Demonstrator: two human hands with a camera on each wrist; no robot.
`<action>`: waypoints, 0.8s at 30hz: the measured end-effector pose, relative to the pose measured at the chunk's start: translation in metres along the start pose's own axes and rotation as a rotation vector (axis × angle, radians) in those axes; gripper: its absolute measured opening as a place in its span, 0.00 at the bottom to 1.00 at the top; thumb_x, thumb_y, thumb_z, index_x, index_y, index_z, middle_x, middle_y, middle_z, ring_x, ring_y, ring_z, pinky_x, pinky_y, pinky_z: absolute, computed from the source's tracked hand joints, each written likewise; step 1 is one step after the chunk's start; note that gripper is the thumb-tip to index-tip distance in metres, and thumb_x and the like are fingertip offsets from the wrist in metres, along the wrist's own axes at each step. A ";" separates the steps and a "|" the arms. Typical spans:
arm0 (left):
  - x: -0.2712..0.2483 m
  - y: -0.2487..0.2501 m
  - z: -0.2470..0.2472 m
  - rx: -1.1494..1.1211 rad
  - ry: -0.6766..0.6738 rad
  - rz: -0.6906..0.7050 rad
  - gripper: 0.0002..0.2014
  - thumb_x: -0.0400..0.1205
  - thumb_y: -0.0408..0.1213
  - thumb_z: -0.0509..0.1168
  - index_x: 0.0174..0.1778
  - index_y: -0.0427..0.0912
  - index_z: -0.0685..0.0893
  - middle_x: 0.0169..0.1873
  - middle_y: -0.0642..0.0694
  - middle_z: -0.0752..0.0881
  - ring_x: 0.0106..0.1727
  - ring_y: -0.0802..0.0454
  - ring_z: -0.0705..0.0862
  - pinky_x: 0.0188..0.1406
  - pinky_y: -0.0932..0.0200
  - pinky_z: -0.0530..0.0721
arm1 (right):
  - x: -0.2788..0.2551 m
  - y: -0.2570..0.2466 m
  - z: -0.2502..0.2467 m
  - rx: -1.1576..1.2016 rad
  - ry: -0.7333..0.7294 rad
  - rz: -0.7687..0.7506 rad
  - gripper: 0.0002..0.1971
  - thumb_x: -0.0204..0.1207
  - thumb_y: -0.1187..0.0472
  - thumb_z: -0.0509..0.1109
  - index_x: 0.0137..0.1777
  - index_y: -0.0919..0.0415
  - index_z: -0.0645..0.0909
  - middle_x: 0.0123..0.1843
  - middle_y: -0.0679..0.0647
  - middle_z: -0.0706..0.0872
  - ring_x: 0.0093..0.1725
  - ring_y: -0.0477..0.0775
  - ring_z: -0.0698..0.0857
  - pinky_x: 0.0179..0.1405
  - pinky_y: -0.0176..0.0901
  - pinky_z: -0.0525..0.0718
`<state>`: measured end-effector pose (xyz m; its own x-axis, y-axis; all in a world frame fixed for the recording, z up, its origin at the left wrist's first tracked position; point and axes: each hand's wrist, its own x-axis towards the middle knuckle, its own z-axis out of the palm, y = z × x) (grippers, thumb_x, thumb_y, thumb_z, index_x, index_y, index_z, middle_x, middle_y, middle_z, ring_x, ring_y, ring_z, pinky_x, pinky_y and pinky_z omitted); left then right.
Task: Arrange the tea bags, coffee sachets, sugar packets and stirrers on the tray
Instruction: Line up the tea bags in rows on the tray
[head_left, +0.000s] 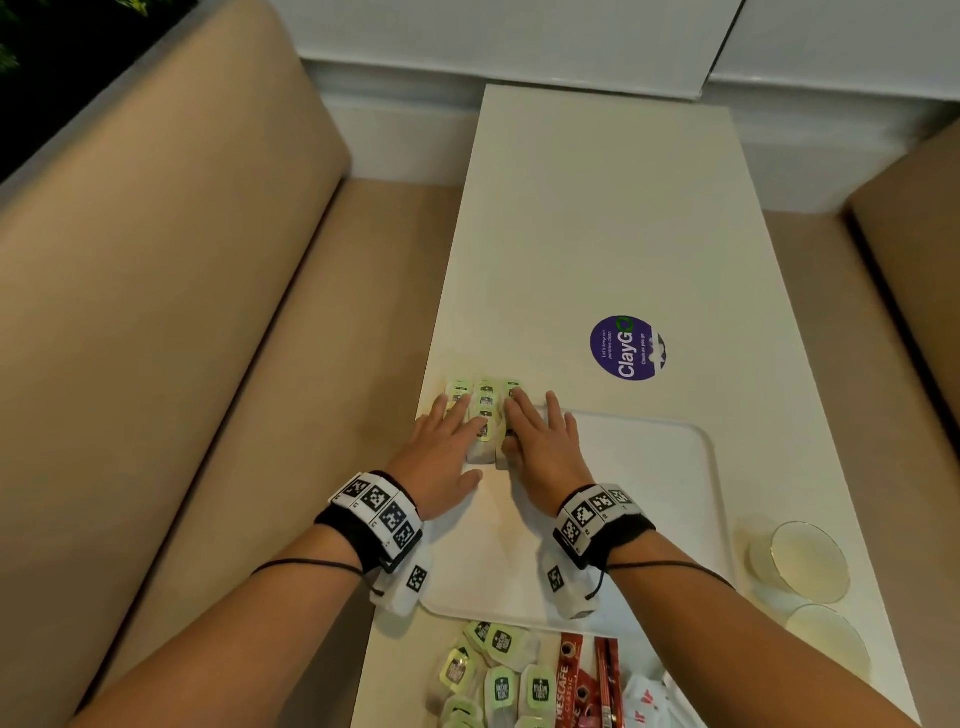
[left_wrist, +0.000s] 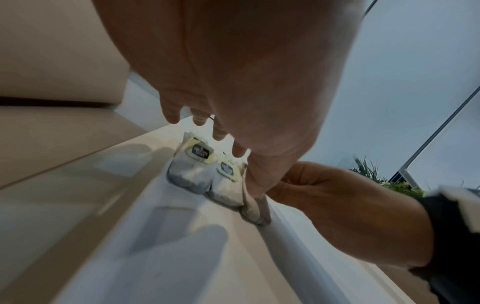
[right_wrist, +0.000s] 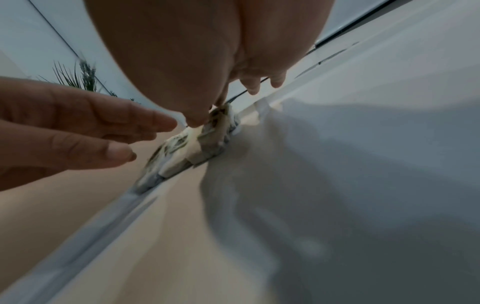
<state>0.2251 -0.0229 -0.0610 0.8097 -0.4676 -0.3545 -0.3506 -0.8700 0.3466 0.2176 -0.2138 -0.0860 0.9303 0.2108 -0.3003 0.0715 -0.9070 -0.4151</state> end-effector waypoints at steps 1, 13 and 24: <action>-0.003 0.000 -0.002 -0.013 0.013 -0.003 0.33 0.87 0.49 0.62 0.87 0.50 0.58 0.89 0.46 0.44 0.89 0.41 0.39 0.87 0.41 0.49 | -0.003 -0.001 -0.002 0.033 0.008 0.010 0.29 0.93 0.51 0.49 0.91 0.52 0.47 0.92 0.47 0.43 0.90 0.64 0.38 0.88 0.65 0.43; -0.074 0.017 0.003 -0.223 -0.014 0.034 0.15 0.86 0.48 0.64 0.69 0.52 0.80 0.57 0.56 0.84 0.55 0.57 0.81 0.56 0.57 0.80 | -0.102 0.003 -0.008 0.209 0.007 -0.066 0.22 0.86 0.45 0.66 0.74 0.55 0.82 0.72 0.51 0.84 0.63 0.51 0.86 0.64 0.49 0.83; -0.145 0.036 0.052 -0.219 -0.301 -0.140 0.15 0.79 0.53 0.70 0.57 0.49 0.84 0.48 0.55 0.87 0.48 0.56 0.85 0.53 0.54 0.86 | -0.189 -0.001 0.021 0.150 -0.236 -0.032 0.17 0.87 0.46 0.66 0.70 0.49 0.86 0.57 0.48 0.93 0.51 0.46 0.90 0.58 0.43 0.86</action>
<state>0.0707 0.0056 -0.0422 0.6575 -0.3997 -0.6387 -0.1117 -0.8900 0.4420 0.0340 -0.2455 -0.0469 0.8178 0.3337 -0.4688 0.0297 -0.8381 -0.5447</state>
